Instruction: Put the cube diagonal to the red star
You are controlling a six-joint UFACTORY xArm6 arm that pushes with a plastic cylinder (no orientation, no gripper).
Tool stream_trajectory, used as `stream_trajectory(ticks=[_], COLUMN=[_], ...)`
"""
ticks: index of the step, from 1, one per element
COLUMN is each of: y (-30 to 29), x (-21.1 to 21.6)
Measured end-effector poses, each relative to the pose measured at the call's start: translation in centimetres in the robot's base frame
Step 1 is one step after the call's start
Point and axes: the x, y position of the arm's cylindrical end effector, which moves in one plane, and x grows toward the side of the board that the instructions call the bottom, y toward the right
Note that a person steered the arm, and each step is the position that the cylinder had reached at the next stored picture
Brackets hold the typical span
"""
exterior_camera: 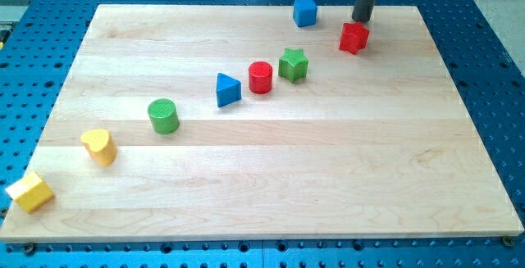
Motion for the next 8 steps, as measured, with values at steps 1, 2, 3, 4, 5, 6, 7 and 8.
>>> stream_trajectory(ticks=[1, 2, 3, 4, 5, 6, 7, 8], y=[0.0, -5.4, -12.6, -9.9, -6.0, -8.4, -13.3, -14.2], x=[-1.5, 0.2, 4.5, 4.8, 1.5, 0.1, 0.9, 2.4])
